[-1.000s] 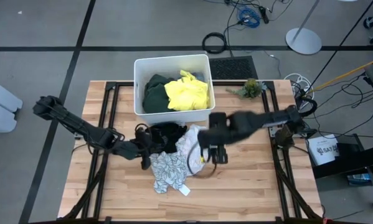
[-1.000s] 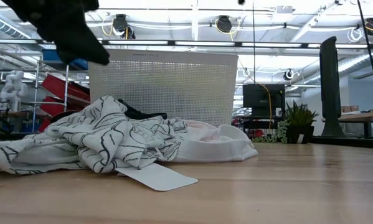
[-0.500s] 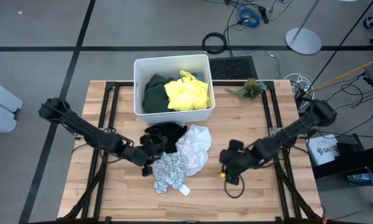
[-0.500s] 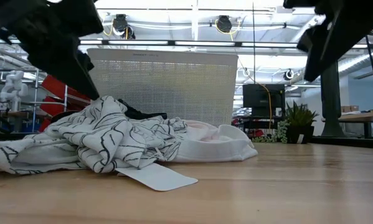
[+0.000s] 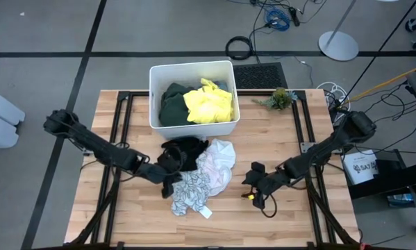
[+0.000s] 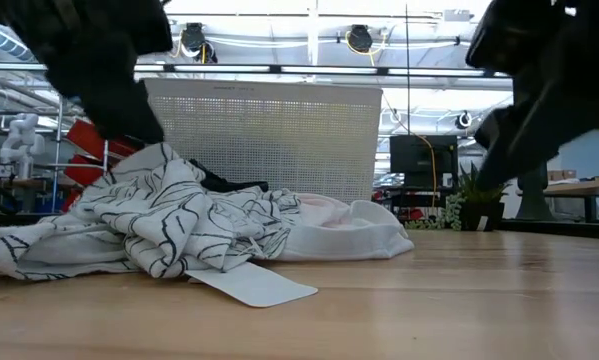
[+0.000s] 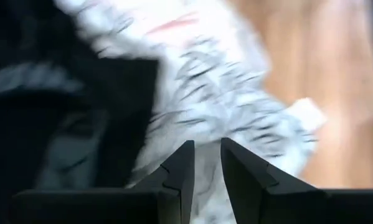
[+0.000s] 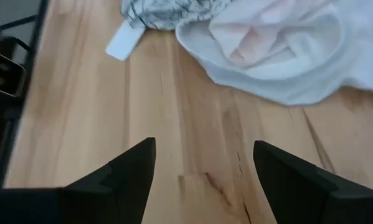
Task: Fold laundry
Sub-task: Fold the black underwear
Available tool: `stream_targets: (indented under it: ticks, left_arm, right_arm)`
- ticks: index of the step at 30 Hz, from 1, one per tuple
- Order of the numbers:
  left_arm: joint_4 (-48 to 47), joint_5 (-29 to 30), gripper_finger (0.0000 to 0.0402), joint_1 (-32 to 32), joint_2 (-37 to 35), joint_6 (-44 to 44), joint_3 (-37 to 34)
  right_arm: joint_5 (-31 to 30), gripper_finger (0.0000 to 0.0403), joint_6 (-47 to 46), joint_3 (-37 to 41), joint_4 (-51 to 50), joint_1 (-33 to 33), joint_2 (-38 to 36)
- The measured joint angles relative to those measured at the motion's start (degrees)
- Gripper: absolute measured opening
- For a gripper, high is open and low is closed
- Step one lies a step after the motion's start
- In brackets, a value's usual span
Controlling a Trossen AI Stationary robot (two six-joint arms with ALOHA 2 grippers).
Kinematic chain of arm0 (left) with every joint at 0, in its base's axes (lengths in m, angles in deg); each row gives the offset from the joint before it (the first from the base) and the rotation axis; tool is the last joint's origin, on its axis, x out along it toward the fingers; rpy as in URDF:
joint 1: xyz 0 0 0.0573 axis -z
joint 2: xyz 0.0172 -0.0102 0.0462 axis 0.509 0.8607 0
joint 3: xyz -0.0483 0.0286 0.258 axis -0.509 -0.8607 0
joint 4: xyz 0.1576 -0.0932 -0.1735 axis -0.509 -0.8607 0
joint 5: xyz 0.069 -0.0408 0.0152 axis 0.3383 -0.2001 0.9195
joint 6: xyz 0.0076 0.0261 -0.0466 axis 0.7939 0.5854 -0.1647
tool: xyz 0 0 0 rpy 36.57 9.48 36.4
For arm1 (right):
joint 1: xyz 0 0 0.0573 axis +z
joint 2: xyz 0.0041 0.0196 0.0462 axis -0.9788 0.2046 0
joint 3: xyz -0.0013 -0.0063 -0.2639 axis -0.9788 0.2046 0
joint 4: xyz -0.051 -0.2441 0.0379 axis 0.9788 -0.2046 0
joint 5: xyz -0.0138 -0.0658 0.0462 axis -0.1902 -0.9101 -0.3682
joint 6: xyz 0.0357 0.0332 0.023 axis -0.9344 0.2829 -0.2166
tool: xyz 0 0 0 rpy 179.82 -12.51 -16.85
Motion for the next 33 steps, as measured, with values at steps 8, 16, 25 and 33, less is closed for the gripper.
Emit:
stream_targets:
  ticks: [8,16,25,33]
  left_arm:
    - [12.76,-1.22,0.0086,1.16,2.57,3.32,0.00]
    - [25.57,-2.74,0.0086,1.84,17.36,21.59,10.50]
    - [-7.98,-3.60,0.0086,1.26,30.78,29.79,26.71]
    - [-6.77,-1.68,0.0086,1.34,30.71,30.06,27.83]
  right_arm:
    - [0.33,0.0256,-3.51,0.97,-0.03,0.85,4.46]
    - [0.31,0.0256,-3.59,1.04,2.63,1.86,5.53]
    - [0.26,0.0256,-2.26,1.04,6.01,1.70,5.53]
    - [0.29,0.0256,-2.34,1.03,5.94,1.70,5.51]
